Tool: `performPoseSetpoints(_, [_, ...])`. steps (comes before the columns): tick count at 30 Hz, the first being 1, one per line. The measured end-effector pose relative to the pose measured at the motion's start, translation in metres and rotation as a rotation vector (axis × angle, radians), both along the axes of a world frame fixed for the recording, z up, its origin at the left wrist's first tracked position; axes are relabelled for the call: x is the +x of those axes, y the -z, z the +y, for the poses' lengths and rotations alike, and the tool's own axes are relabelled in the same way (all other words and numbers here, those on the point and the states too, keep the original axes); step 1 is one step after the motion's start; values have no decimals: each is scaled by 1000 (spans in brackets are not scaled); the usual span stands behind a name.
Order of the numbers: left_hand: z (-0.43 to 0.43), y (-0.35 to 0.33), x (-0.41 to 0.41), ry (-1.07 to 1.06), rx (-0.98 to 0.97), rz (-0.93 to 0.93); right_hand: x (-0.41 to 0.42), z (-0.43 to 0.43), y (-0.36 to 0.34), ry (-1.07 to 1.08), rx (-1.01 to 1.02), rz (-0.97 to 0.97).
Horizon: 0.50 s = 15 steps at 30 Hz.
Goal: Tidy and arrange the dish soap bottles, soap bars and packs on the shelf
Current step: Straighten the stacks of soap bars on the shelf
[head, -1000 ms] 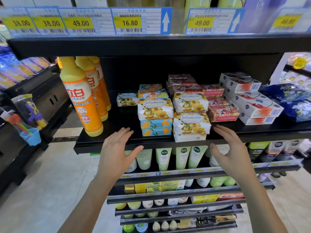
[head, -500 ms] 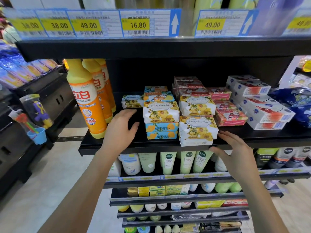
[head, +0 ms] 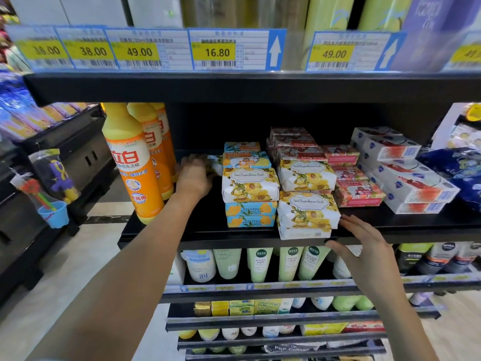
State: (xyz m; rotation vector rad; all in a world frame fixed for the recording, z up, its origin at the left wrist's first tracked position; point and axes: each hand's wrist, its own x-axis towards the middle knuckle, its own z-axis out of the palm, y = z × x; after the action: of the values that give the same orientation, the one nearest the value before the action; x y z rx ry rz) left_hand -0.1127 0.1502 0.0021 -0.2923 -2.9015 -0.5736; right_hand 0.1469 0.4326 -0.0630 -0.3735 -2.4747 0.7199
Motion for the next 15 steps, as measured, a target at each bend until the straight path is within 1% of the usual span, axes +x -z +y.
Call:
performPoseSetpoints(8, [-5,11,-9,-2,43,91,-1,0,1,-11,3,7])
performPoseSetpoints(12, [-7,16,-11,38,107,78,0,0,1,-7,1,9])
performPoseSetpoints(15, [-8,19,-10,22,108,87,0,-1,1,-8,-8,14])
